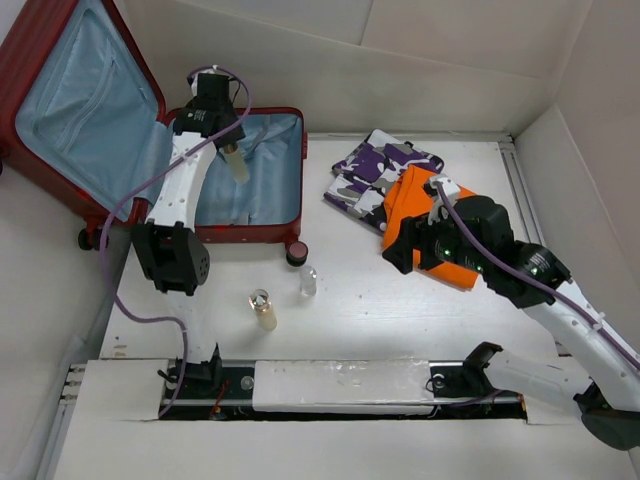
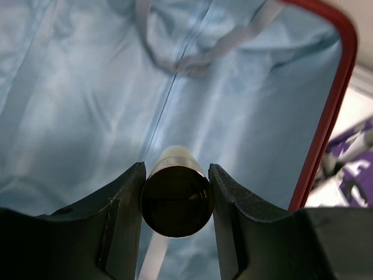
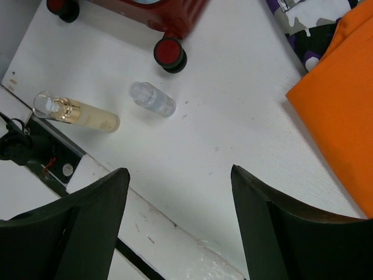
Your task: Pack the luggage
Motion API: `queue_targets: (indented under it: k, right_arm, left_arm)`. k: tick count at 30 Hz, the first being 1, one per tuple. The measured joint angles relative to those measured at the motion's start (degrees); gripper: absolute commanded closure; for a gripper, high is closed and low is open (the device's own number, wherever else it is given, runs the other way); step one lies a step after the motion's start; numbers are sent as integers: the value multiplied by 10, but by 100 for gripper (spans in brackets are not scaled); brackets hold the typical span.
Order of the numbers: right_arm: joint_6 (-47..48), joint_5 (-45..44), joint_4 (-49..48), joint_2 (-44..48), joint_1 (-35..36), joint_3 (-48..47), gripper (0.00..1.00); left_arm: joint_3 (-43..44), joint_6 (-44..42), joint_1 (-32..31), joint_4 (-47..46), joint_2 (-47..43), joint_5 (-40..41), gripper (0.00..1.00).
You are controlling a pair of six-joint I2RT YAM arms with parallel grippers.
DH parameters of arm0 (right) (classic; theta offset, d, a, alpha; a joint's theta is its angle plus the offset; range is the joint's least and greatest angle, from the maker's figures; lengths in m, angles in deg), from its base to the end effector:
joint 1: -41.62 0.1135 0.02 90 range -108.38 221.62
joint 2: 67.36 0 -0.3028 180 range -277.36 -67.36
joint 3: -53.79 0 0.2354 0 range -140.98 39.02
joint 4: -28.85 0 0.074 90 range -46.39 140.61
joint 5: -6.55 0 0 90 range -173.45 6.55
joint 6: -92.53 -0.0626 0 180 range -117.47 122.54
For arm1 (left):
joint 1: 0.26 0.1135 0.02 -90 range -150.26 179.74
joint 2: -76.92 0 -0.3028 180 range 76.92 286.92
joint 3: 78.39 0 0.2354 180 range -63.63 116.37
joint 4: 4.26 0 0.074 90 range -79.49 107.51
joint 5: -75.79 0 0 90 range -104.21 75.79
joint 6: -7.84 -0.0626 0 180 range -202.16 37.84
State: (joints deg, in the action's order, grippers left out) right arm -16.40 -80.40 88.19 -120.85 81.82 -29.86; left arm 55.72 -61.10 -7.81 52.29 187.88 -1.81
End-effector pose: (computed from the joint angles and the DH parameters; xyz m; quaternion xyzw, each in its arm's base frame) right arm 0.1220 0.1075 0.4086 -0.1723 0.8448 0.2696 0.4288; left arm 0.4554 -0.0468 0.4144 -0.1538 0.8632 -0.0243 0.4802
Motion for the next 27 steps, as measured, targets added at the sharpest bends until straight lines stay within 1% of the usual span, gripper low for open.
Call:
queue_targets:
  k: [4, 10, 14, 18, 22, 27]
  right_arm:
    - [-3, -8, 1, -1, 0, 2, 23]
    - [-7, -23, 6, -11, 0, 2, 23]
    - [-14, -35, 12, -26, 0, 2, 23]
    - [-25, -40, 14, -37, 1, 2, 23]
    - [-35, -42, 13, -39, 4, 7, 23]
    - [-40, -42, 13, -39, 4, 16, 23]
  left_arm:
    - [51, 1, 0, -41, 64, -2, 89]
    - [63, 3, 9, -93, 128, -16, 89]
    - [88, 8, 21, -130, 176, -35, 89]
    - [92, 21, 45, -156, 188, -65, 92]
    - [89, 19, 63, -169, 195, -73, 93]
    - [44, 4, 66, -214, 192, -66, 93]
